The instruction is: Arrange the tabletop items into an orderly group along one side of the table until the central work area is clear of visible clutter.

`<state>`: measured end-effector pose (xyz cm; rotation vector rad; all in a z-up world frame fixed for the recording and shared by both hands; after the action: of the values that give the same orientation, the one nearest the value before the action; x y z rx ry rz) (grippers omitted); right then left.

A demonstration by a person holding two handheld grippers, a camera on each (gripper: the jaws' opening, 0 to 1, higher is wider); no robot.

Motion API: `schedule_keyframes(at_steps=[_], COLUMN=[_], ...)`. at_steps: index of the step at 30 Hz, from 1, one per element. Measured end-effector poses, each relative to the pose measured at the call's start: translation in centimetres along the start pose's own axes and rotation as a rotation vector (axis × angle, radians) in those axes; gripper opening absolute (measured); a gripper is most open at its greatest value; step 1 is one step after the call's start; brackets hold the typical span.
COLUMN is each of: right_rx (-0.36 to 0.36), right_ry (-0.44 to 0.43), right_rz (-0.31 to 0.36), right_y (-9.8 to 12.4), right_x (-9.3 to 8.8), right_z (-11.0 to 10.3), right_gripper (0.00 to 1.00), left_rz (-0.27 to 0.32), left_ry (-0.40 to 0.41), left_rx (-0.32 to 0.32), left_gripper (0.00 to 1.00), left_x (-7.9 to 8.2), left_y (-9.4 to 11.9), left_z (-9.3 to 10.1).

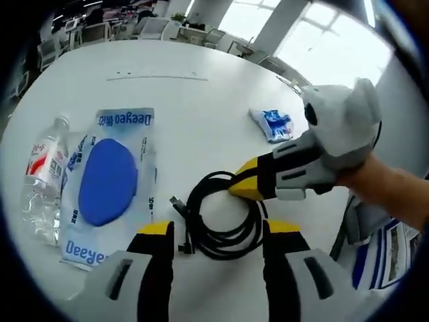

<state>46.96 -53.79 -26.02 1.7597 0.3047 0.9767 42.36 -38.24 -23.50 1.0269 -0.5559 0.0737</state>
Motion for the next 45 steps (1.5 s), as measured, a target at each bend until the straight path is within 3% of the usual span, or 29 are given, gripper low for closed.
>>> schedule_keyframes(at_steps=[9,20,30,45], right_rx=[0.0,0.0,0.003,0.005], right_ry=[-0.01,-0.014,-0.023,-0.068], right_rz=[0.006,0.017,0.031,0.045], right_y=[0.0,0.1,0.2,0.2], right_x=[-0.1,-0.3,-0.4,-0.5], right_z=[-0.1,-0.1,-0.1,0.0], right_gripper=[0.05,0.05,0.05,0.04], left_rz=[-0.018,-0.033,-0.056,-0.079], left_ry=[0.023,0.041,0.029,0.02], left_rx=[0.059,0.126,0.184,0.197], left_gripper=[0.36,0.27,0.12,0.11], left_x=[0.1,0.3,0.1,0.5], left_y=[-0.7,-1.8,-2.1,-2.6], left_z=[-0.3,0.1,-0.4,-0.4])
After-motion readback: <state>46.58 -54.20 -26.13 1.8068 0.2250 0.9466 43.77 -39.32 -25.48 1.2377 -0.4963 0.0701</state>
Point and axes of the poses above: the point that each gripper's makers call its tool centre point, and the gripper's own axes: y roughly backward along the fingers, z roughly to its right, x roughly out of its top, the point moved 10 cm from there along y, roughly backward along the fingers, and after that the axes turned 6 degrees about -z, right-handed, at the moved point
